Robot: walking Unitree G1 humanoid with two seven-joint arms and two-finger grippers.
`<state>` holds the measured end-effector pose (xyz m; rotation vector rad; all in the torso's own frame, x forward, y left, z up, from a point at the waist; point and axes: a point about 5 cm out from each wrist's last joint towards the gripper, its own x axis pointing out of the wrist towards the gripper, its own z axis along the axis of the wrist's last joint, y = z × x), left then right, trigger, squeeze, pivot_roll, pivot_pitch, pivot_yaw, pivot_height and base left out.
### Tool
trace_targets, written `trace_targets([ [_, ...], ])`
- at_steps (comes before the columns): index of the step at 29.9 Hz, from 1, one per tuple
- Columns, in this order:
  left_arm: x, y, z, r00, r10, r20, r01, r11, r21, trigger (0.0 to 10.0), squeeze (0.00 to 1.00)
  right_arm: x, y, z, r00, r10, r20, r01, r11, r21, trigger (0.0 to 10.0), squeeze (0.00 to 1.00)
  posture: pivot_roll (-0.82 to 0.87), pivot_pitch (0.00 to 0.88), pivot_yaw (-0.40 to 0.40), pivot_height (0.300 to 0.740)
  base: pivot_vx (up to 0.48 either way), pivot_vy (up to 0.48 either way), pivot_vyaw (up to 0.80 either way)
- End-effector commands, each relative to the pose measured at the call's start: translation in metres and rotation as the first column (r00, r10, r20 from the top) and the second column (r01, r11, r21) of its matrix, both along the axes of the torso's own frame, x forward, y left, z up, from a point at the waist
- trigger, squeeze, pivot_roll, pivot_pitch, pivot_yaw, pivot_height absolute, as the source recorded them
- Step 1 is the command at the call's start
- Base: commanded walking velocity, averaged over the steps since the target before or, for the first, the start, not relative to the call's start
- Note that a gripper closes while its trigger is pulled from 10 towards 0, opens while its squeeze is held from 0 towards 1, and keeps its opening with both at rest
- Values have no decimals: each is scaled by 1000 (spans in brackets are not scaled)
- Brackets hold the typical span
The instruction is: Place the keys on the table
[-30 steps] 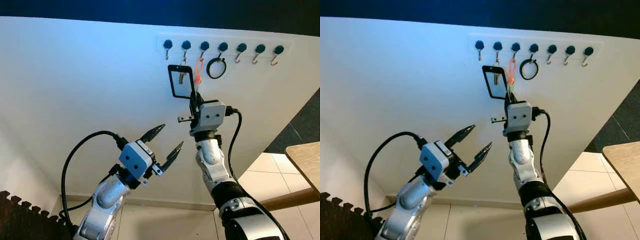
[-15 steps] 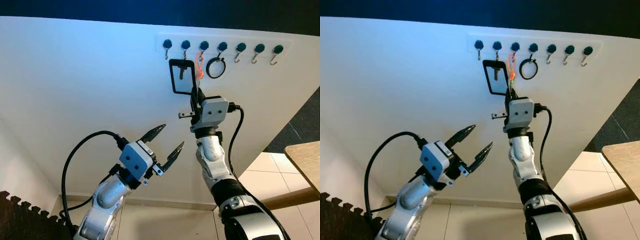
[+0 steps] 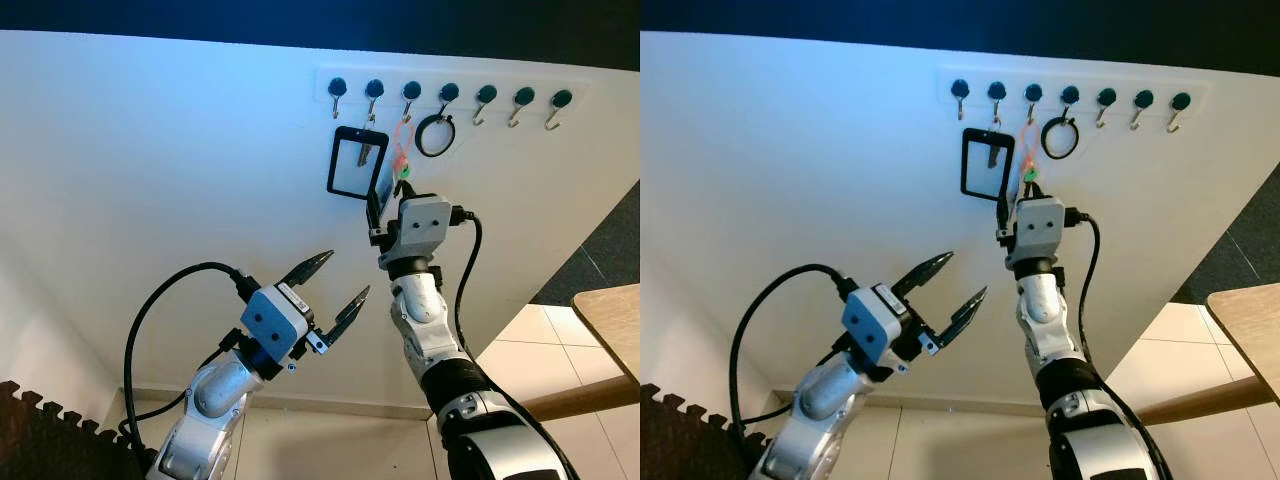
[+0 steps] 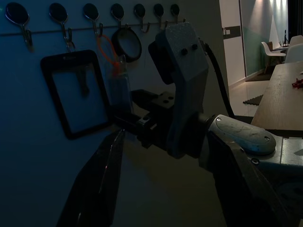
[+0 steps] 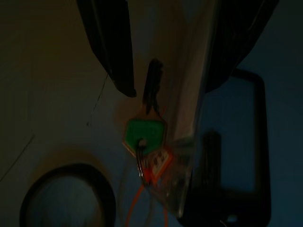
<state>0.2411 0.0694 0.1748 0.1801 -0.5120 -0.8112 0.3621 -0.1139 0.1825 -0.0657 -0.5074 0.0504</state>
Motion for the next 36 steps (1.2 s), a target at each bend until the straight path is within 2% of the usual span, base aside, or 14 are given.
trace_targets([
  [1,-2,-1,1,1000,-10,16,10,999,30,10000,0,0,-4,-5,1000,-16,-27,16,1000,15,10000,0,76,85,-49,740,0,0,0],
  [9,-2,0,1,1000,-4,17,3,999,33,10000,0,-7,-3,-11,1000,-22,-12,22,1000,-1,10000,0,79,92,-53,740,0,0,0],
  [18,-3,2,1,1000,5,17,-5,999,35,10000,0,-24,-9,-19,999,-29,23,29,1000,10,10000,0,79,97,-50,740,0,0,0],
  [36,-3,2,1,1000,5,16,-6,999,42,10000,0,-18,-5,-15,1000,-15,-8,15,999,29,10000,0,84,96,-49,740,0,0,0],
])
